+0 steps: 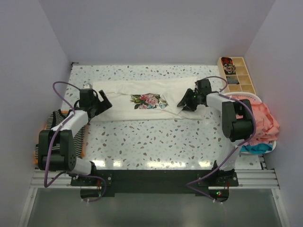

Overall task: Fold and stack the t-shirts
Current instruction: Fold the other side of the tshirt into a rectangle

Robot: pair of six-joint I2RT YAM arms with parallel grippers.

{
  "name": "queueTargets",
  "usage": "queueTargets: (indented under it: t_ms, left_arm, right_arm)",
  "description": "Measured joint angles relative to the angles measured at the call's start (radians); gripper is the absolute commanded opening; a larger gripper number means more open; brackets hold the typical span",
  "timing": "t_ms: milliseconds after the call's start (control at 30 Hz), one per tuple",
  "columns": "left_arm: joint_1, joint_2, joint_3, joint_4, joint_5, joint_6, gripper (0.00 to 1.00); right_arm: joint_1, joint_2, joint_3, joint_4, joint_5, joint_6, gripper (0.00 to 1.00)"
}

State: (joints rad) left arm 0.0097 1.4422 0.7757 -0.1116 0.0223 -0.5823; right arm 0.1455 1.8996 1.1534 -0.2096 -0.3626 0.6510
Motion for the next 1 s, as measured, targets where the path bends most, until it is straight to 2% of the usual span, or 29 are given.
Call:
queueTargets:
  t_ms: [67,100,200,267,433,633,700,767,867,1000]
  left_arm:
    - [0.0,0.0,0.0,0.0,0.0,0.0,1.0]
    - [0.0,0.0,0.0,0.0,0.0,0.0,1.0]
    - [0.0,0.003,0.0,0.0,0.0,0.0,1.0]
    - [0.0,0.01,0.0,0.0,0.001,0.0,1.0]
    - [0.0,0.029,0.0,0.0,0.001,0.0,1.0]
    - [0.0,0.061,0.003,0.0,0.004,0.0,1.0]
    - [0.0,0.075,0.005,0.0,0.007,0.0,1.0]
    - [0.0,0.089,0.008,-0.001,0.009,0.001,1.0]
    - [0.0,0.104,0.014,-0.001,0.013,0.001,1.0]
    - [0.0,0.121,0.021,-0.001,0.022,0.002,1.0]
  right_arm:
    - [0.0,0.007,0.0,0.008,-0.001,0.002,0.28]
    - [0.0,0.01,0.0,0.01,-0.002,0.002,0.2]
    - [0.0,0.013,0.001,0.014,-0.007,0.003,0.06]
    - [0.0,0.014,0.005,0.023,-0.023,0.006,0.01]
    - [0.0,0.025,0.045,0.04,-0.049,0.016,0.03]
    - [0.016,0.094,0.246,0.028,-0.053,0.021,0.07]
    - [0.024,0.134,0.319,0.023,-0.053,0.024,0.24]
    - [0.031,0.177,0.384,0.009,-0.053,0.032,0.47]
    - [0.043,0.265,0.481,-0.009,-0.061,0.045,0.6]
    - [0.056,0.338,0.534,-0.034,-0.067,0.04,0.62]
